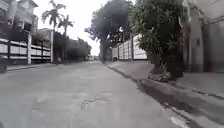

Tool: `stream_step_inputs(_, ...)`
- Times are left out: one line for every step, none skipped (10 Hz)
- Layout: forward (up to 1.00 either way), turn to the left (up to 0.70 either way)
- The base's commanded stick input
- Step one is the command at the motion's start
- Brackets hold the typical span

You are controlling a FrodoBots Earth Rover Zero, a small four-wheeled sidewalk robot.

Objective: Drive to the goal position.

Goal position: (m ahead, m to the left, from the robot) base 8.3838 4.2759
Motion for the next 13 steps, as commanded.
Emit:
stream_step_inputs(1.0,0.0)
stream_step_inputs(1.0,0.0)
stream_step_inputs(1.0,0.0)
stream_step_inputs(1.0,0.0)
stream_step_inputs(1.0,0.0)
stream_step_inputs(1.0,0.0)
stream_step_inputs(1.0,0.0)
stream_step_inputs(1.0,0.0)
stream_step_inputs(1.0,0.0)
stream_step_inputs(1.0,0.01)
stream_step_inputs(1.0,0.06)
stream_step_inputs(1.0,0.08)
stream_step_inputs(1.0,0.1)
